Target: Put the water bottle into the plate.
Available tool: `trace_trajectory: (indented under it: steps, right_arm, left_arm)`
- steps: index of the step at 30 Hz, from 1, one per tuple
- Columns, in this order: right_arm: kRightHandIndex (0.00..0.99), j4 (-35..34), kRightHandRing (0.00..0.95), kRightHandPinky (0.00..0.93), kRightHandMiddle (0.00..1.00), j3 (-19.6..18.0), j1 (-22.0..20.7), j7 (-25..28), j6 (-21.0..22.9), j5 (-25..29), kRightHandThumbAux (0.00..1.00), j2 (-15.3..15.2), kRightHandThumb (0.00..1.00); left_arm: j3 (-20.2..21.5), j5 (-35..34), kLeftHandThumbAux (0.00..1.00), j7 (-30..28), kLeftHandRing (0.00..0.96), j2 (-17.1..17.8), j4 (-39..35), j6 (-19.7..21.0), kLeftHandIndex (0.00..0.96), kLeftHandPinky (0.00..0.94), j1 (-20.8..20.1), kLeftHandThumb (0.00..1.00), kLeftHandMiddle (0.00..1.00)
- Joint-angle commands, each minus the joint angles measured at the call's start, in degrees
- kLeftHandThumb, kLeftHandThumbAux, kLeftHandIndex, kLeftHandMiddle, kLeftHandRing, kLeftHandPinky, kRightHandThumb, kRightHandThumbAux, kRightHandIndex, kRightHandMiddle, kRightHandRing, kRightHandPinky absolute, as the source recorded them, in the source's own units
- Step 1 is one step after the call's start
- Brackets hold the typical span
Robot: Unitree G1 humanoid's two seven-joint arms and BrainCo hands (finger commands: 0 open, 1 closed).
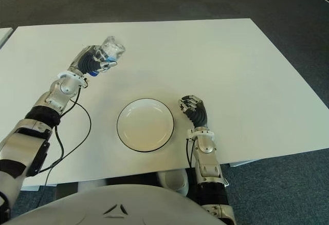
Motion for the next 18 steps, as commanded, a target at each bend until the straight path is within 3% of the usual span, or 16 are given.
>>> trace_trajectory:
  steps: [1,9,18]
  right_arm:
    - [0.431,1.14,0.605,0.617,0.598,0.17,0.97,-0.01,1.5,-0.08,0.731,0.33,0.704]
    - [0.43,0.87,0.595,0.596,0.594,0.24,1.18,-0.18,1.9,-0.34,0.731,0.39,0.704]
    - [0.431,0.05,0.599,0.614,0.589,0.5,1.37,-0.35,3.13,-0.49,0.731,0.66,0.705]
  left_arm:
    - [0.0,1.11,0.703,-0.43,0.876,0.77,-6.17,-0.85,0.442,0.866,3.09,0.73,0.887]
    - [-0.17,3.21,0.702,-1.66,0.875,1.44,-17.79,-0.85,0.443,0.863,8.05,0.73,0.886]
    - [-2.48,7.96,0.701,-2.14,0.875,1.43,-26.9,-4.29,0.443,0.859,11.83,0.729,0.884]
